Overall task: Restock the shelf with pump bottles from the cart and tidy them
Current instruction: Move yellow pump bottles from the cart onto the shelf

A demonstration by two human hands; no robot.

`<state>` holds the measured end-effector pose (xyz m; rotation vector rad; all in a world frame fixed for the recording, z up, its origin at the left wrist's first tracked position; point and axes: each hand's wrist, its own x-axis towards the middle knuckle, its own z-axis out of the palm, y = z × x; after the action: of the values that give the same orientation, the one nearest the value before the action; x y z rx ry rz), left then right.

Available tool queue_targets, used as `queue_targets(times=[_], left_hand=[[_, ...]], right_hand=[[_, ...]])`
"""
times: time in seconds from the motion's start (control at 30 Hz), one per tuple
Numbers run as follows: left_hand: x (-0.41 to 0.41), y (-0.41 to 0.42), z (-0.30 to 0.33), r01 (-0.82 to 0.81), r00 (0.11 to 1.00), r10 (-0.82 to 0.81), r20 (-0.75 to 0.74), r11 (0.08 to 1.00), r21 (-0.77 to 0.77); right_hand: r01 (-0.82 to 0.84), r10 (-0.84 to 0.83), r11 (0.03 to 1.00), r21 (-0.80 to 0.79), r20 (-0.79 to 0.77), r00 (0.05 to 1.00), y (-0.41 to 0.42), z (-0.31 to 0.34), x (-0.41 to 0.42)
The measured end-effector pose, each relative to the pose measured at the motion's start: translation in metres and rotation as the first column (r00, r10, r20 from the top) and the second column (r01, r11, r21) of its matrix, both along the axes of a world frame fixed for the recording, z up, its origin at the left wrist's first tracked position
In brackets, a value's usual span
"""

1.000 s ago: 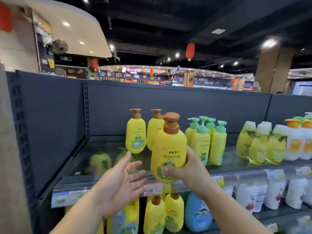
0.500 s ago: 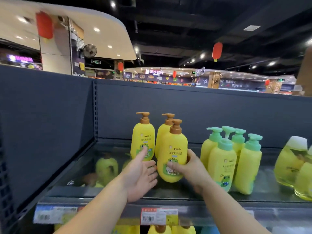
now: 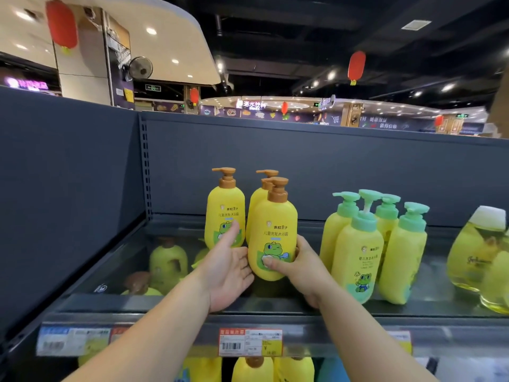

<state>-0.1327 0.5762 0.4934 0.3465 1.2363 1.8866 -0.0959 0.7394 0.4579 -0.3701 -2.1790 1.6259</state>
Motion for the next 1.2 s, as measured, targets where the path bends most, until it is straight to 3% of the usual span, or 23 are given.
queue_targets(times=[0.2,0.27,0.37,0.4,0.47,0.57,0.67,0.83,0.97,1.07,1.2], left_hand=[[0.001,0.001,-0.002,-0.005,1.0,0.005,-0.02,1.0,-0.008],[0.003,-0.003,0.002,-0.026,0.999,0.026,-0.019,0.999,-0.018],[0.016,-0.029,0.009,-0.096,0.995,0.097,-0.023,0.995,0.036],[0.022,-0.049,0.008,-0.132,0.99,0.135,-0.046,0.989,0.065],[0.04,-0.107,-0.005,-0.225,0.964,0.236,-0.119,0.969,0.103],[0.076,-0.22,-0.048,-0.363,0.917,0.38,-0.119,0.921,0.138],[0.109,-0.332,-0.103,-0.562,0.826,0.56,0.057,0.827,0.007],[0.148,-0.487,-0.198,-0.782,0.528,0.789,0.316,0.596,-0.183],[0.161,-0.566,-0.267,-0.854,0.278,0.887,0.368,0.404,-0.328],[0.153,-0.592,-0.316,-0.807,0.237,0.905,0.352,0.386,-0.447],[0.137,-0.607,-0.384,-0.777,0.191,0.881,0.433,0.406,-0.482]], right_hand=[[-0.024,0.024,1.0,0.007,0.053,0.998,-0.002,0.006,0.005],[0.042,-0.043,0.999,0.025,0.024,0.999,-0.011,0.012,0.012],[0.263,-0.234,0.958,0.115,-0.217,0.948,-0.054,0.03,0.042],[0.266,-0.213,0.956,0.119,-0.337,0.917,-0.077,0.035,0.055],[0.085,-0.037,0.992,0.093,-0.434,0.9,-0.13,0.035,0.076],[-0.313,0.31,0.949,0.039,-0.297,0.903,-0.209,-0.001,0.075],[-0.51,0.506,0.86,-0.025,-0.081,0.859,-0.293,-0.059,0.056],[-0.74,0.726,0.672,0.006,0.194,0.66,-0.456,-0.153,0.038],[-0.8,0.747,0.599,-0.025,0.377,0.548,-0.564,-0.231,0.031],[-0.785,0.684,0.618,-0.047,0.524,0.507,-0.612,-0.296,0.024],[-0.788,0.59,0.616,-0.008,0.667,0.455,-0.634,-0.381,0.014]])
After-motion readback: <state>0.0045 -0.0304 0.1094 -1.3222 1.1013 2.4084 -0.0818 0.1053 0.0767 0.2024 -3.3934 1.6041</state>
